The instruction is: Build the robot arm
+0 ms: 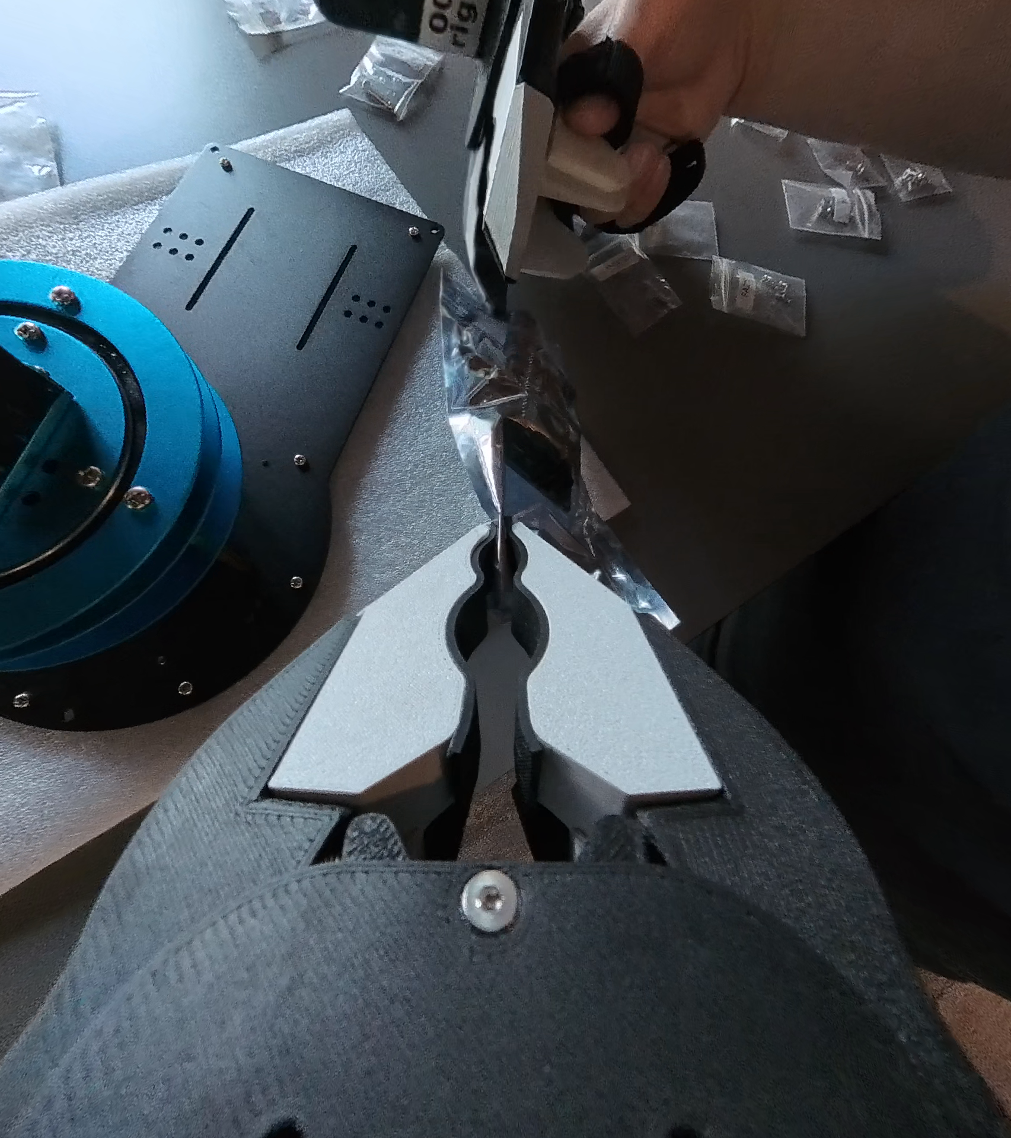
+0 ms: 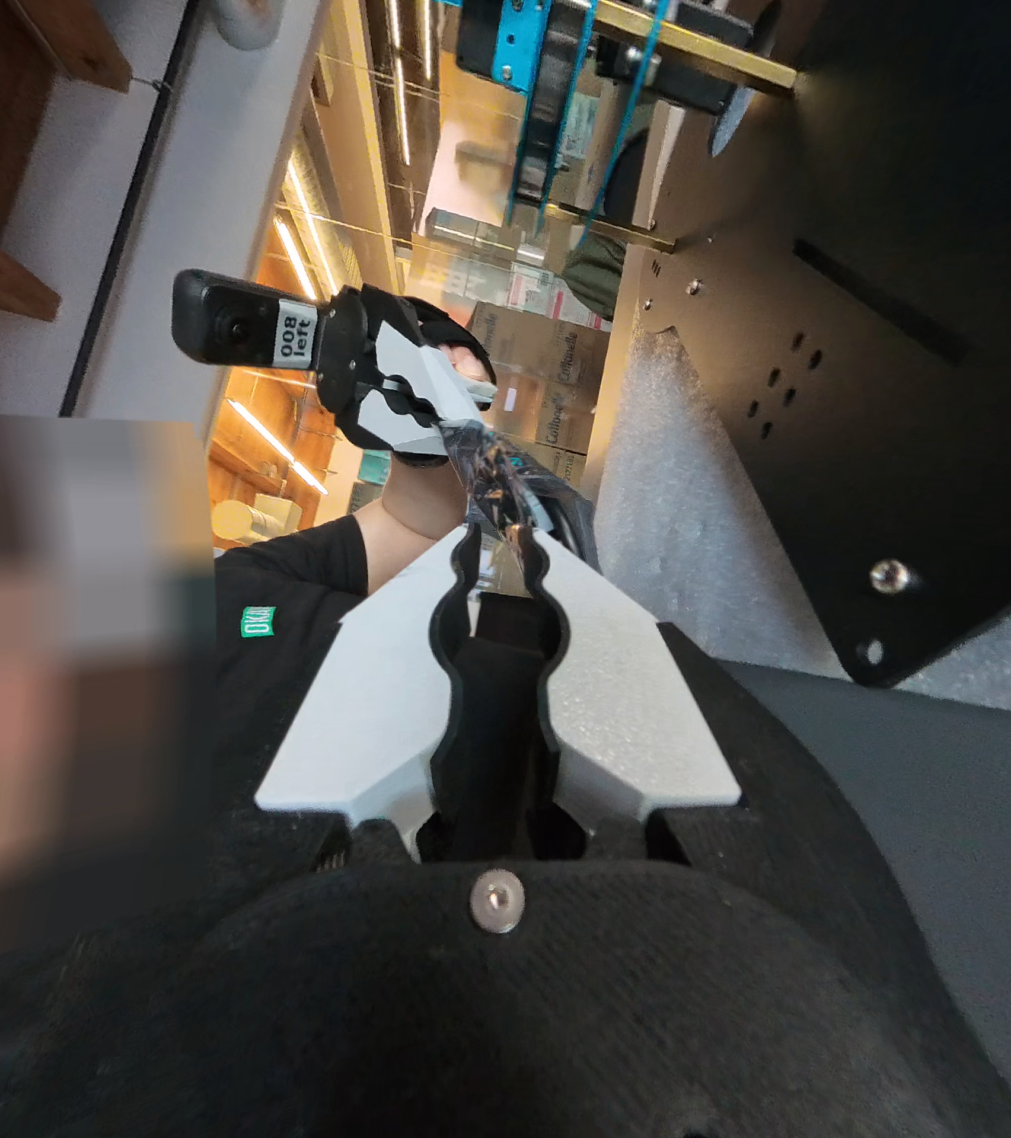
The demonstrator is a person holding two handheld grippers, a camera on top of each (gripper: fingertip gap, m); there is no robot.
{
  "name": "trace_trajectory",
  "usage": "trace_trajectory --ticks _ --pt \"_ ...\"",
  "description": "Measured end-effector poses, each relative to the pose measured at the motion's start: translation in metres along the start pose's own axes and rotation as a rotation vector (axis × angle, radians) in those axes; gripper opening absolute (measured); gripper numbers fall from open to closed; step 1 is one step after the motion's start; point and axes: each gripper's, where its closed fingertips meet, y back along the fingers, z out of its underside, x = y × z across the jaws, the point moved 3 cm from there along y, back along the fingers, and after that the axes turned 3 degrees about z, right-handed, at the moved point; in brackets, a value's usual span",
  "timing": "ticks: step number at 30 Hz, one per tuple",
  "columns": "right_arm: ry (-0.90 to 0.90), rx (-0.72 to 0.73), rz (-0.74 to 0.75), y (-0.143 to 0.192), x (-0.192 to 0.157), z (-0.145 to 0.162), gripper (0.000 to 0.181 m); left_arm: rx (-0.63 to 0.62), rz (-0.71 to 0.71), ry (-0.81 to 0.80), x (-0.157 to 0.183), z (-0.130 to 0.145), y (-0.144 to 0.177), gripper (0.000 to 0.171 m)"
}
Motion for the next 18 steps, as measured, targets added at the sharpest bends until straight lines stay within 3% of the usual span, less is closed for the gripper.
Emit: trace_trajectory --ticks 4,12,18 --pt "0.039 -0.017 0.114 0.004 0.013 0.001 0.012 0.001 -0.003 0.007 -0.001 0.002 -0.002 0.0" --pt "0.055 -0.06 0.068 -0.008 0.006 -0.001 0.034 -0.009 -0.016 -0.013 -0.002 0.001 -0.003 0.0" --pt "0.012 -0.038 0.003 -0.006 0.004 -0.005 0.013 0.01 -0.007 0.009 -0.002 0.0 -0.002 0.0"
